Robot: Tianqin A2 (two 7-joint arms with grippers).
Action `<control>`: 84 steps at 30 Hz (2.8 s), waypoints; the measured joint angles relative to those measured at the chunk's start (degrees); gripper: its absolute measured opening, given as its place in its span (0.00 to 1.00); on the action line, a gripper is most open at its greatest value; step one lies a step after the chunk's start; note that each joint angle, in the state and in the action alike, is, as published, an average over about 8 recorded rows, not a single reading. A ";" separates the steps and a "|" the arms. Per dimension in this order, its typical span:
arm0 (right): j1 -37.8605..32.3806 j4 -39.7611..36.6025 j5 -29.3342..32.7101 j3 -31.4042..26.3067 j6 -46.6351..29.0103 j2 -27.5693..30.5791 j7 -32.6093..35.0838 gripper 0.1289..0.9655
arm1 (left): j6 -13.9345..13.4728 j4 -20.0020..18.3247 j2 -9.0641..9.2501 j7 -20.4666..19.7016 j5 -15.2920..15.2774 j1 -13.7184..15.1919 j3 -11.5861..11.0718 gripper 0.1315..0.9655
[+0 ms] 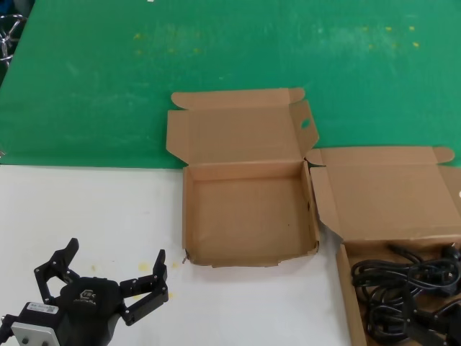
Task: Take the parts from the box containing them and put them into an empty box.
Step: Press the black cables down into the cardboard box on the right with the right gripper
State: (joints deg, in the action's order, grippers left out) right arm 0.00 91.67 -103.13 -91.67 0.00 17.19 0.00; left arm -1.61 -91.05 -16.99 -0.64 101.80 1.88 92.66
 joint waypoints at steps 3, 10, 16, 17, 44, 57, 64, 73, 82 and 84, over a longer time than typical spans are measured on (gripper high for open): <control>0.00 0.00 0.00 0.00 0.00 0.00 0.00 1.00 | 0.00 0.00 0.00 0.00 0.00 0.00 0.00 1.00; 0.00 0.00 0.00 0.00 0.00 0.00 0.00 1.00 | 0.00 0.00 0.00 0.00 0.00 0.00 0.00 1.00; 0.00 0.00 0.00 0.00 0.00 0.00 0.00 1.00 | 0.00 0.00 0.00 0.00 0.00 0.00 0.00 1.00; 0.00 0.00 0.00 0.00 0.00 0.00 0.00 1.00 | 0.00 0.00 0.00 0.00 0.00 0.00 0.00 1.00; 0.39 0.27 0.15 0.38 -0.07 -0.61 0.16 1.00 | 0.00 0.00 0.00 0.00 0.00 0.00 0.00 0.74; 1.65 1.63 -0.42 -0.18 -0.81 0.41 0.32 1.00 | 0.00 0.00 0.00 0.00 0.00 0.00 0.00 0.41; 0.27 4.05 -2.95 -8.28 1.17 13.58 -0.43 1.00 | 0.00 0.00 0.00 0.00 0.00 0.00 0.00 0.31; -3.42 9.06 13.64 -11.31 -11.83 32.86 -18.70 1.00 | 0.00 0.00 0.00 0.00 0.00 0.00 0.00 0.13; -11.71 11.94 29.37 -10.45 -32.30 39.07 -30.46 1.00 | 0.00 0.00 0.00 0.00 0.00 0.00 0.00 0.03; -14.58 11.60 30.33 -11.31 -36.02 39.43 -29.84 1.00 | 0.00 0.00 0.00 0.00 0.00 0.00 0.00 0.02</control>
State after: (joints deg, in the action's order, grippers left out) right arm -14.58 103.27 -72.80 -102.99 -36.02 56.62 -29.84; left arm -1.61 -91.05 -16.99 -0.64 101.79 1.88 92.66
